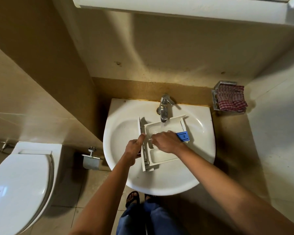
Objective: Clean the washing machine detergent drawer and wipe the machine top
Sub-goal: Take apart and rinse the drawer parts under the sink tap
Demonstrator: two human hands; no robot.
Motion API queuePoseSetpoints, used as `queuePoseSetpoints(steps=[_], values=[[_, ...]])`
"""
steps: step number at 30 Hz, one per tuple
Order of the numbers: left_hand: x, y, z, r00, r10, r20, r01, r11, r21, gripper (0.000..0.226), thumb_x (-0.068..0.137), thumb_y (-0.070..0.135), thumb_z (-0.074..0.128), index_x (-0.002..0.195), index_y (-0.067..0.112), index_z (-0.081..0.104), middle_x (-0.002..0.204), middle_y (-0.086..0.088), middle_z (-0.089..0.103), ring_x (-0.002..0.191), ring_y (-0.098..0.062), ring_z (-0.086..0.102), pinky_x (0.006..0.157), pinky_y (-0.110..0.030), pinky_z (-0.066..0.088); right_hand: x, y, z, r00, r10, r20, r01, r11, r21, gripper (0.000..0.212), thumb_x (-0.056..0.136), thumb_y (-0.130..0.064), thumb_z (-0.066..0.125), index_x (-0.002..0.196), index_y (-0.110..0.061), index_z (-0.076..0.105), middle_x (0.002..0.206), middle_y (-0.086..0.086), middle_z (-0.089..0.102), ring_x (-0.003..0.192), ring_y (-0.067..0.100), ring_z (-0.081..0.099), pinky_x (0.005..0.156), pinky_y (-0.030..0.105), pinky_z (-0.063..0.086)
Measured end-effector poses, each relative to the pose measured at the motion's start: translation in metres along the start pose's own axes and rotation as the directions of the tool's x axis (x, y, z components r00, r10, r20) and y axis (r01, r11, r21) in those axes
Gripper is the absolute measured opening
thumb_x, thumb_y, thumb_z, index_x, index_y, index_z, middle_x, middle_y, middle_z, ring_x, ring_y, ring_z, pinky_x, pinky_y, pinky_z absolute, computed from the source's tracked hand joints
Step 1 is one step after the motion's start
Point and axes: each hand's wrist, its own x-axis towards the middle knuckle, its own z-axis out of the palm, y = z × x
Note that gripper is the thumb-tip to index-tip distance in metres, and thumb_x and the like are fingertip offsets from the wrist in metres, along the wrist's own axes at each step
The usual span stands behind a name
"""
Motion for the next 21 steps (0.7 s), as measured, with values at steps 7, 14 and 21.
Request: queuePoseSetpoints(steps=[7, 14, 21], values=[[0.004, 0.006, 0.005, 1.000, -0.009, 0.028, 0.007, 0.998, 0.055, 0.051, 0.087, 0.060, 0.053, 0.081, 0.009, 0.050, 0.067, -0.005, 0.041, 0.066, -0.022, 0.045, 0.067, -0.032, 0.052, 0.019, 0.008, 0.000, 0.859, 0.508, 0.063, -0.504, 0.861, -0.062, 0.056, 0.100, -0.041, 0.027, 0.127, 0.001, 0.051, 0.130, 0.021, 0.054, 0.117, 0.034, 0.052, 0.096, 0.039, 0.039], [0.001, 0.010, 0.000, 0.997, -0.033, 0.071, 0.031, 0.999, 0.028, 0.052, 0.090, 0.058, 0.051, 0.087, 0.008, 0.063, 0.081, -0.010, 0.058, 0.074, -0.023, 0.059, 0.074, -0.033, 0.053, 0.028, -0.038, 0.005, 0.960, 0.229, 0.159, -0.267, 0.919, 0.289, 0.033, 0.086, -0.032, 0.044, 0.112, -0.013, 0.048, 0.104, 0.011, 0.064, 0.092, 0.034, 0.063, 0.077, 0.044, 0.052], [0.003, 0.011, 0.003, 0.998, -0.034, 0.062, 0.031, 0.998, 0.050, 0.057, 0.089, 0.060, 0.051, 0.095, 0.005, 0.064, 0.082, -0.007, 0.060, 0.082, -0.025, 0.063, 0.071, -0.031, 0.054, 0.019, -0.013, 0.030, 0.997, -0.083, -0.002, 0.083, 0.993, 0.080, 0.054, 0.101, -0.027, 0.029, 0.149, -0.004, 0.023, 0.157, 0.016, 0.020, 0.144, 0.025, 0.023, 0.118, 0.036, 0.021]])
